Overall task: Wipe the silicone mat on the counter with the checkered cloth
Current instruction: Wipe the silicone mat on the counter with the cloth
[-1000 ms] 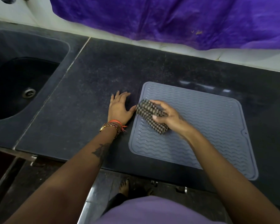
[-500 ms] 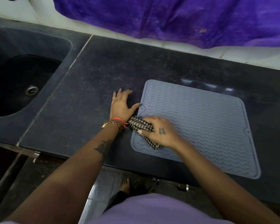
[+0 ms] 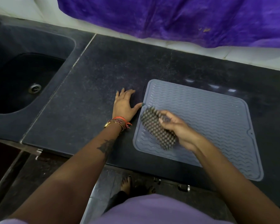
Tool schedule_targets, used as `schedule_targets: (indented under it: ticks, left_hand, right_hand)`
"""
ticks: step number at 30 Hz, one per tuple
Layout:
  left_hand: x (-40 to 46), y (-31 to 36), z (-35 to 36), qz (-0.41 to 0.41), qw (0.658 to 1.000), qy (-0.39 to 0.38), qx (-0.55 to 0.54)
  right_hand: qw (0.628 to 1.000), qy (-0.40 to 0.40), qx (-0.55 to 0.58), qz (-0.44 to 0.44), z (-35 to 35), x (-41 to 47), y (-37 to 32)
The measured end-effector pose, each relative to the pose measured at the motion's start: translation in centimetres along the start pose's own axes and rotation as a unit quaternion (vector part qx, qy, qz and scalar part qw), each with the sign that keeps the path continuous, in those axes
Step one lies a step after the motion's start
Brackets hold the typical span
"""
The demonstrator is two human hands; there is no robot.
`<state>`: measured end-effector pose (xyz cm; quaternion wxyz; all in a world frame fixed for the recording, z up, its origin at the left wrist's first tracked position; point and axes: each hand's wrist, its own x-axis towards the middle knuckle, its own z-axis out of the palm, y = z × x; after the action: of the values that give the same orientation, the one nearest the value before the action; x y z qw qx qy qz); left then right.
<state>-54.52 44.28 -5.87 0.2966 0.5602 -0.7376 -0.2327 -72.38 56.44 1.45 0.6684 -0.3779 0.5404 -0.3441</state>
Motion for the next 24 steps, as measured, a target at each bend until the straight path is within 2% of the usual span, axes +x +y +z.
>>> schedule_targets:
  ticks: [2, 3, 5, 7, 9, 12, 20, 22, 24]
  left_hand:
    - [0.0, 0.0, 0.0, -0.003, 1.000, -0.004, 0.007]
    - [0.0, 0.1, 0.0, -0.003, 1.000, -0.005, 0.009]
    - [0.0, 0.2, -0.1, -0.001, 1.000, -0.002, 0.003]
    - [-0.1, 0.2, -0.1, -0.006, 1.000, 0.000, -0.012]
    - [-0.1, 0.1, -0.1, -0.011, 1.000, -0.004, -0.019]
    - [0.0, 0.1, -0.2, -0.017, 0.999, -0.001, -0.037]
    - [0.0, 0.2, -0.1, -0.021, 0.999, 0.010, -0.036]
    - [-0.1, 0.2, -0.1, -0.022, 0.999, 0.008, -0.038]
    - [-0.1, 0.1, -0.1, -0.013, 0.999, 0.005, -0.044]
  right_hand:
    - [0.996, 0.032, 0.079, 0.013, -0.1, 1.1, -1.0]
    - [0.996, 0.043, 0.069, 0.024, 0.1, 1.6, -1.4]
    - [0.993, 0.082, -0.077, 0.037, 0.9, 2.8, -1.7]
    - [0.956, 0.137, -0.258, 0.001, 1.7, 3.7, -1.2]
    - [0.912, 0.149, -0.377, -0.060, 2.4, 4.0, -0.9]
    - [0.886, 0.110, -0.443, -0.079, 2.8, 3.5, -0.6]
    - [0.849, -0.083, -0.508, -0.117, 3.3, 0.5, 0.7]
    - [0.860, -0.125, -0.484, -0.099, 3.0, 0.0, 1.3]
    - [0.916, -0.134, -0.376, -0.052, 2.2, -0.4, 1.2]
